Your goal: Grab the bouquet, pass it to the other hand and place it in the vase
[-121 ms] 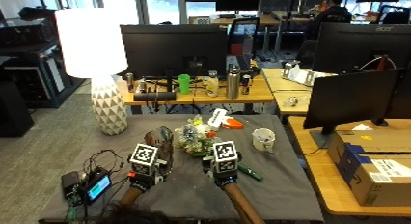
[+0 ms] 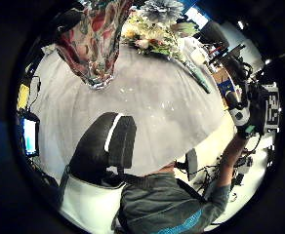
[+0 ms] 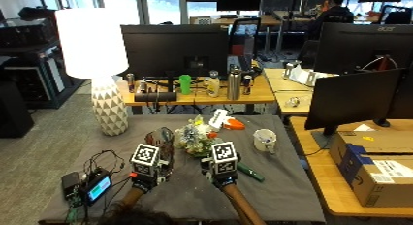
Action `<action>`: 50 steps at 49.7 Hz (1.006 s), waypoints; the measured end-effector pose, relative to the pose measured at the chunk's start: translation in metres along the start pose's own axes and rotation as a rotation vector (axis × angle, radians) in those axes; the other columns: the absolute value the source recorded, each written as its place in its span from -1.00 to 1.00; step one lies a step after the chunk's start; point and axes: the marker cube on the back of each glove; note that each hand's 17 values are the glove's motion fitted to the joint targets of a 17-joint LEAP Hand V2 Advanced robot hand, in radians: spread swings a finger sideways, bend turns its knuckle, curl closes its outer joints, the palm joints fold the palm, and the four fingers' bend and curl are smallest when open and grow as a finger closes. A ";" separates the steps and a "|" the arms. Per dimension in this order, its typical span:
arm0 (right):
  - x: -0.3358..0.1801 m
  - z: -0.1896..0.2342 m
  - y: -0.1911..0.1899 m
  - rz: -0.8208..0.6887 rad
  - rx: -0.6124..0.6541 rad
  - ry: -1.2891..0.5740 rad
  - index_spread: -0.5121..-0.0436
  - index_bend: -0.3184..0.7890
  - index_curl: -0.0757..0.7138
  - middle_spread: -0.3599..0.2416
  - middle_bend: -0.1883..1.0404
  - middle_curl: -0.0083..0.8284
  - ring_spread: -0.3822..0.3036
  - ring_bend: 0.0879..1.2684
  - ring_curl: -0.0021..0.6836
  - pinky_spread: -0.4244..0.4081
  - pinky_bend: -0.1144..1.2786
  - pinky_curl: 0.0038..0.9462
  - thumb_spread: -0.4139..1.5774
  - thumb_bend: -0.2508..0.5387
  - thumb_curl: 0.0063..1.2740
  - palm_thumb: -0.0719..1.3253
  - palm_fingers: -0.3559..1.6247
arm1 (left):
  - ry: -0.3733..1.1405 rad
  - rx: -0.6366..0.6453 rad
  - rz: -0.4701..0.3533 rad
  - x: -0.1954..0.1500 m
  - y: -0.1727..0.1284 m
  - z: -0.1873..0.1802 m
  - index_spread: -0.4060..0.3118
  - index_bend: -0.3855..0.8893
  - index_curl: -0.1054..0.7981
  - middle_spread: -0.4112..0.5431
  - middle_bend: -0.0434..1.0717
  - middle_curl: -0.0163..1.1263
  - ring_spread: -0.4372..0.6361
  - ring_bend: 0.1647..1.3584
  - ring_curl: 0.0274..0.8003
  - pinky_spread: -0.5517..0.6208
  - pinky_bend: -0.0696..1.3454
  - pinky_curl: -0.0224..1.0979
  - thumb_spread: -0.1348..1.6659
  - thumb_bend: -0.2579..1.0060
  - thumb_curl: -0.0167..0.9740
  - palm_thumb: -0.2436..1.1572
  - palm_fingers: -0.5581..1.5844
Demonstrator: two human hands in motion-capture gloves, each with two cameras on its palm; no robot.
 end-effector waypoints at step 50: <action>0.020 -0.009 0.007 -0.031 -0.076 -0.083 -0.20 -0.25 -0.37 0.42 -0.26 -0.19 0.78 -0.55 -0.24 0.85 0.09 -0.26 0.60 -0.32 -0.57 -0.17 -0.44 | 0.088 0.021 0.030 -0.003 0.034 -0.037 -0.11 -0.20 -0.22 -0.20 -0.60 -0.39 -0.03 -0.28 -0.26 0.30 -0.33 -0.33 0.31 -0.63 -0.46 -0.34 0.03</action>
